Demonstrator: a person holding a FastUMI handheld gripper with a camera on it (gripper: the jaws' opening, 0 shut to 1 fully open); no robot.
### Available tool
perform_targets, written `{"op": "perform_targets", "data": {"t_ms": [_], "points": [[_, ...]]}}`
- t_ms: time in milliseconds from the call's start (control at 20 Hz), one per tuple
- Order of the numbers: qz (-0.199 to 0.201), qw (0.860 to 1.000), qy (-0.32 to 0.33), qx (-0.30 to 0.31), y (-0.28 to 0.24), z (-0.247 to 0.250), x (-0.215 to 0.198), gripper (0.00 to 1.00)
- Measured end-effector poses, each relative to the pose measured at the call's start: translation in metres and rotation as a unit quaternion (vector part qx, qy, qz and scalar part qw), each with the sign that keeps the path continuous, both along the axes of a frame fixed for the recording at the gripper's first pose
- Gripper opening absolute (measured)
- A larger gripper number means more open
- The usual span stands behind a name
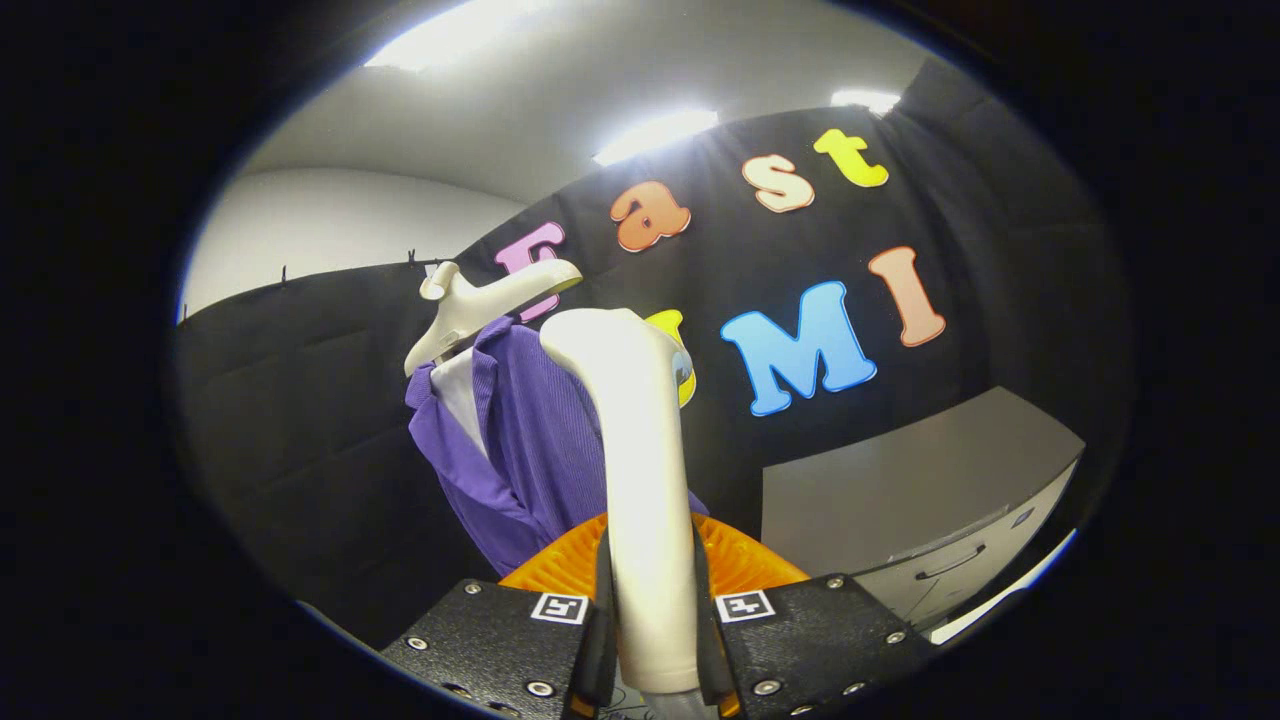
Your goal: Iron the clothes twice with a garment steamer, once on the left side and once on the right side.
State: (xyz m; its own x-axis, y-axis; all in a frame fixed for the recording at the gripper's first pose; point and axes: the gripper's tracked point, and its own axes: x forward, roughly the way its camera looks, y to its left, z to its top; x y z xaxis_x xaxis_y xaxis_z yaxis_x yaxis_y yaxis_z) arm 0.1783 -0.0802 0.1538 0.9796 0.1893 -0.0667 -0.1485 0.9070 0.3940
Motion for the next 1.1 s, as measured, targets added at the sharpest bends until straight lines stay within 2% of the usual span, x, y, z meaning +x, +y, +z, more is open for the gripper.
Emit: {"op": "perform_targets", "data": {"t_ms": [450,650,900,1100], "points": [[-0.079,0.992,-0.058,-0.076,0.062,0.008,-0.007,0.32],[-0.139,0.975,-0.086,-0.151,0.078,0.007,0.008,0.32],[-0.173,0.967,-0.089,-0.165,0.11,-0.004,0.03,0.32],[-0.199,0.956,-0.11,-0.186,0.131,0.001,0.029,0.32]]}}
